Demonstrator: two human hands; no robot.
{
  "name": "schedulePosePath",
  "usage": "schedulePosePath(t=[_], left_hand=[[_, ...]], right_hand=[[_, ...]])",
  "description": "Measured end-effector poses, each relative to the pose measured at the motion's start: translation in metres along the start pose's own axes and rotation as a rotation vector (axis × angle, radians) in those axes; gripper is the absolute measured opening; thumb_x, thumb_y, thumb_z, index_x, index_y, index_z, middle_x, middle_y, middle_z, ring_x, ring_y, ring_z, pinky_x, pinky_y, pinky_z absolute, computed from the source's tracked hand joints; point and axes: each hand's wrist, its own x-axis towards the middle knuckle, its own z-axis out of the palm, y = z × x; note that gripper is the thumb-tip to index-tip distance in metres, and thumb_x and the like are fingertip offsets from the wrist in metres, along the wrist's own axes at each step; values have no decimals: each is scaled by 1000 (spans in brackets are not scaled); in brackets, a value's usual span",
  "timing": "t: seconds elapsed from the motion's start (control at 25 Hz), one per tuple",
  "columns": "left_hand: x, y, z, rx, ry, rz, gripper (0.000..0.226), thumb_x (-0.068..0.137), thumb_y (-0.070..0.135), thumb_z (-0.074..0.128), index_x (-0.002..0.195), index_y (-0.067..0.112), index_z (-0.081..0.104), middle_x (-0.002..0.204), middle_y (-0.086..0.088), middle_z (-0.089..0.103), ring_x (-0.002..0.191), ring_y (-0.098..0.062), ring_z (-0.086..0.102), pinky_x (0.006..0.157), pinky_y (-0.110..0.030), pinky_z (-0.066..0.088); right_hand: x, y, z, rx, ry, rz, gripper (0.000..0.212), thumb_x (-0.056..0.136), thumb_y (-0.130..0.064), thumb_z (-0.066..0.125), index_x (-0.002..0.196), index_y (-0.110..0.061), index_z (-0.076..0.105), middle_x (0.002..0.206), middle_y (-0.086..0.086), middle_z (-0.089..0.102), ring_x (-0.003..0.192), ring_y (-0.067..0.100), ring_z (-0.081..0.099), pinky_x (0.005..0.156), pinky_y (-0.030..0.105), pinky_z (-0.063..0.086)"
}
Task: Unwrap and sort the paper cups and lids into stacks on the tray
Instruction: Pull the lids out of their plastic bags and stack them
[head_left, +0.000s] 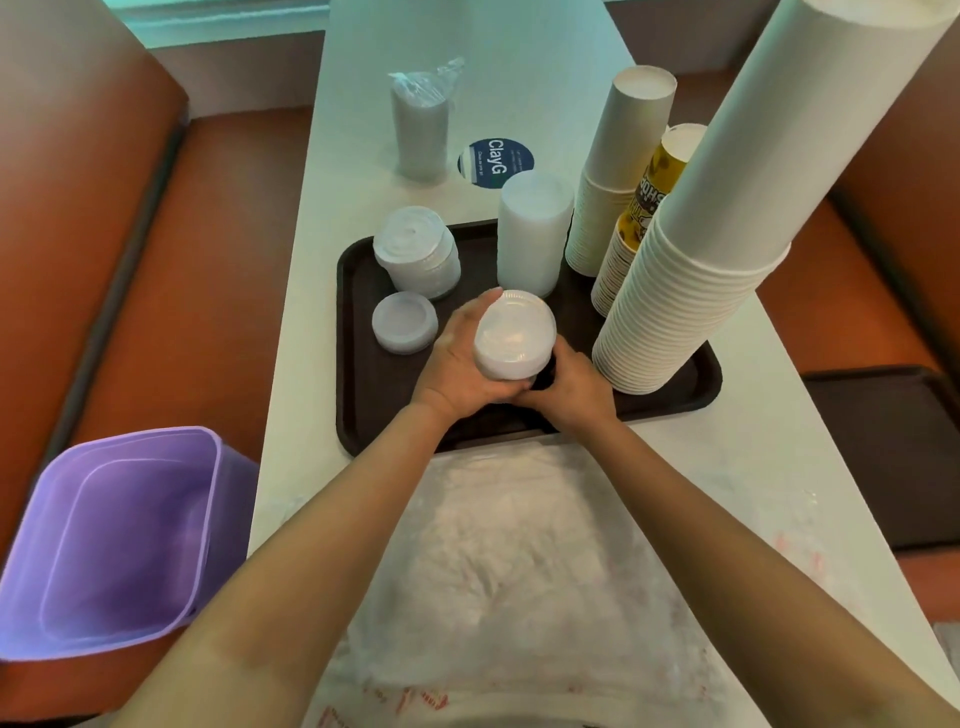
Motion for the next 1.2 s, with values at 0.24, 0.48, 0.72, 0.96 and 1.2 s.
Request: schedulePosePath(t=[0.24,0.48,0.72,0.96,1.2], left_hand=[[0,-2,0,12,-1,43,95,49,46,80,132,17,44,131,-4,47,115,-7,42,96,-2,28],[3,-3,-4,-21,41,-11,90,52,31,88,130,19,45,131,-3,50,114,-9,43,94,-7,32],[3,-1,-10,-65,134,-34,83,59,15,88,129,14,44,120,9,45,110,-7,43,92,-10,37],[3,3,-25,-166,245,-69,80,62,7,86,129,12,43,119,7,43,108,2,39,91,-7,37],[-2,1,-34,-198,238,-33,80,60,6,87,126,12,43,120,4,44,109,2,40,91,0,34]], right_hand=[[1,4,4,72,35,-7,87,68,-38,80,142,-28,35,127,-1,58,116,23,51,90,36,44],[-5,2,2,69,44,-41,87,74,-39,77,145,-35,27,110,-10,54,103,14,50,80,31,43],[-1,6,5,18,31,-52,86,73,-41,77,144,-36,28,127,-13,57,108,16,50,80,32,44],[0,10,6,53,33,-34,87,72,-43,77,145,-33,31,138,-13,49,117,15,48,91,40,47],[-1,-36,-3,745,154,72,37,96,-39,47,124,-16,53,129,9,56,100,12,54,87,29,45]])
